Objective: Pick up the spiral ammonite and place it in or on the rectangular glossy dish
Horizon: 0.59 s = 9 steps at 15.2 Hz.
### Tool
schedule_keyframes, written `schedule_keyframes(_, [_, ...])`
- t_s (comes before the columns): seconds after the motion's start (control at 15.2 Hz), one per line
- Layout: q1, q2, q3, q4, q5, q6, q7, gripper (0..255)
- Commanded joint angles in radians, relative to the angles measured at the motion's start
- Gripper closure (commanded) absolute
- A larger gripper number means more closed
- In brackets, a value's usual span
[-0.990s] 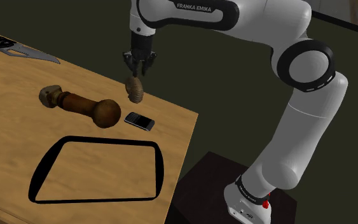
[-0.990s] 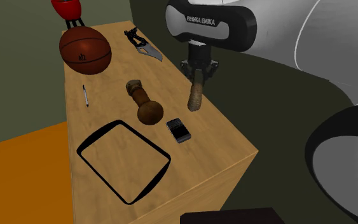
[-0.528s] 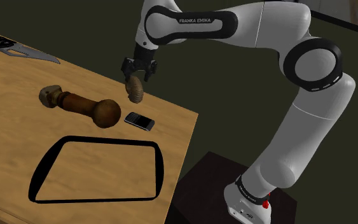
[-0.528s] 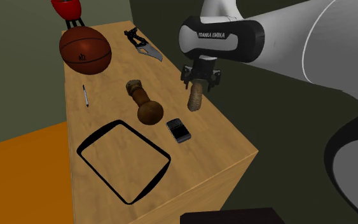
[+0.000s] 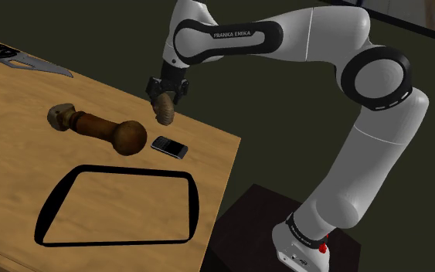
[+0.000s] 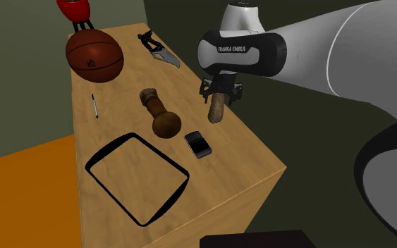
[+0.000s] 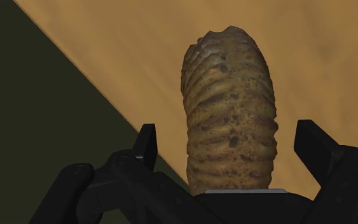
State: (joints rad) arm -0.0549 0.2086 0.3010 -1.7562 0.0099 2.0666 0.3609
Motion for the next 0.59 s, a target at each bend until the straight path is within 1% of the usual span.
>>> schedule_keyframes(0.0, [0.0, 0.0, 0.0, 0.0, 0.0, 0.001, 0.0, 0])
schedule_keyframes(0.13, [0.0, 0.0, 0.0, 0.0, 0.0, 0.0, 0.0, 0])
schedule_keyframes(0.2, [0.0, 0.0, 0.0, 0.0, 0.0, 0.0, 0.0, 255])
schedule_keyframes(0.53, [0.0, 0.0, 0.0, 0.0, 0.0, -0.001, 0.0, 255])
